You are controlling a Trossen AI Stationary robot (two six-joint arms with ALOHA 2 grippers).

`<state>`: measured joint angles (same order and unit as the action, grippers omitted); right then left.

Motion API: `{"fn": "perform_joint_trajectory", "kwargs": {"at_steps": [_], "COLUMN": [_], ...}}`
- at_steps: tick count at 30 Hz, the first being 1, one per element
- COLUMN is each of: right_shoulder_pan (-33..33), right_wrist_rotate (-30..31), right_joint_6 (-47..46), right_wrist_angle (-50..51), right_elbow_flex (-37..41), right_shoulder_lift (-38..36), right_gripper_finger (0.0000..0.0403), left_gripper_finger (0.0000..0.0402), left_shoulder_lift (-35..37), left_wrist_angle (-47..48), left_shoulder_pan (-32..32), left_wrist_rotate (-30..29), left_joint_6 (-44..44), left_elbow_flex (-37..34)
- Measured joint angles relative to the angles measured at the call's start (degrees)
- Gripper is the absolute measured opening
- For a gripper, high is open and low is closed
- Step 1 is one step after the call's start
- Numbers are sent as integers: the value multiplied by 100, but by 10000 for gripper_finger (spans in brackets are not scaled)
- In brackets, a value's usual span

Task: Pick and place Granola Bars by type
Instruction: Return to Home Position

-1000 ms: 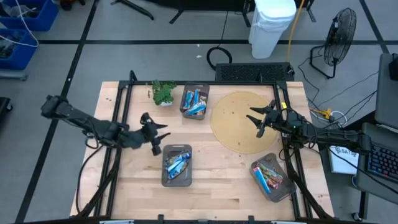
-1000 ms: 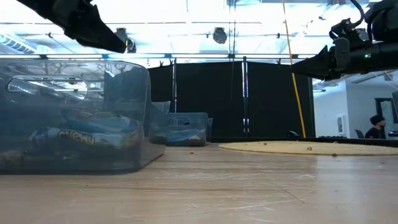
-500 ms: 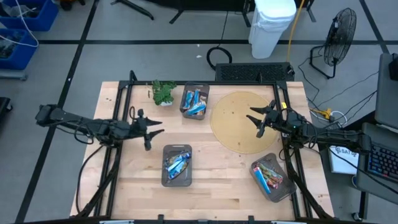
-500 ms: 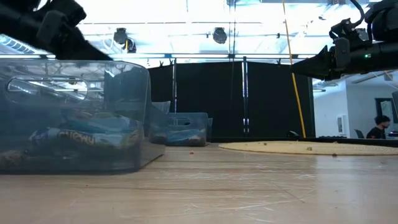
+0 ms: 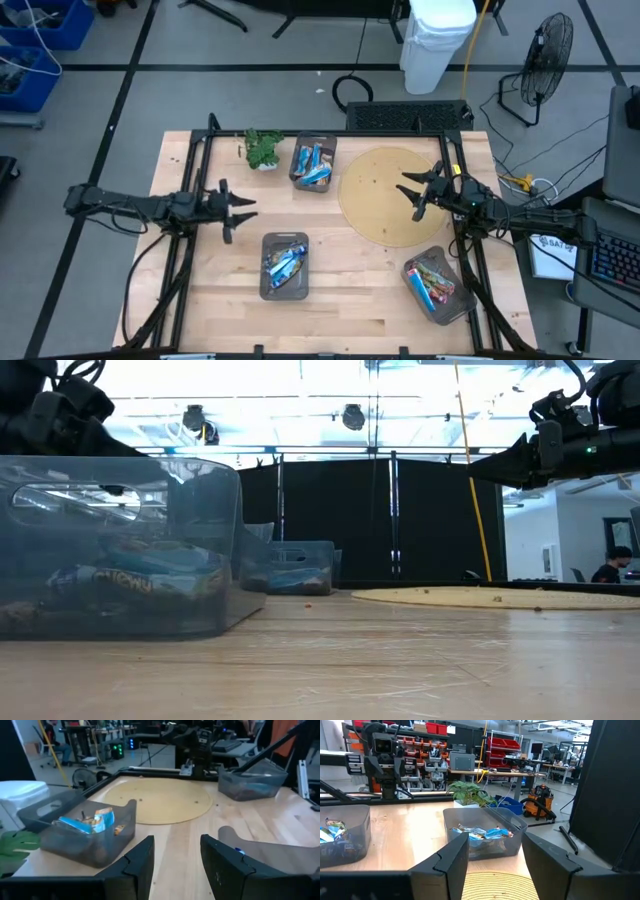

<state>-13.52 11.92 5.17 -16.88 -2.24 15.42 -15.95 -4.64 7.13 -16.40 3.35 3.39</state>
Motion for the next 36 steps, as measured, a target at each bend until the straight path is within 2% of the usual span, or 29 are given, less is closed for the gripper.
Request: {"fn": "perform_joint_trajectory", "kwargs": {"at_steps": [6, 13, 19, 25, 31, 36], "right_shoulder_pan": [1, 2, 0, 1, 1, 2], "right_wrist_rotate": [1, 2, 2, 0, 2, 0], "right_joint_6": [0, 0, 0, 0, 0, 1], "right_wrist_angle": [0, 1, 0, 0, 0, 0], "right_elbow_flex": [-1, -2, -2, -1, -1, -2], "right_shoulder_lift": [1, 0, 2, 1, 0, 0], "right_gripper_finger": [180, 177, 180, 177, 180, 177], "left_gripper_finger": [166, 166, 166, 166, 166, 166], "left_shoulder_lift": [369, 604, 804, 811, 787, 765], "left_wrist_angle": [171, 282, 332, 452, 450, 317], "left_shoulder_pan": [-172, -325, -522, -912, -1267, -1317], "left_wrist_rotate": [25, 899, 973, 1473, 1461, 1445], "left_joint_6": [6, -108, -245, -227, 19, -24], "left_elbow_flex": [-193, -246, -246, -246, -248, -261]}}
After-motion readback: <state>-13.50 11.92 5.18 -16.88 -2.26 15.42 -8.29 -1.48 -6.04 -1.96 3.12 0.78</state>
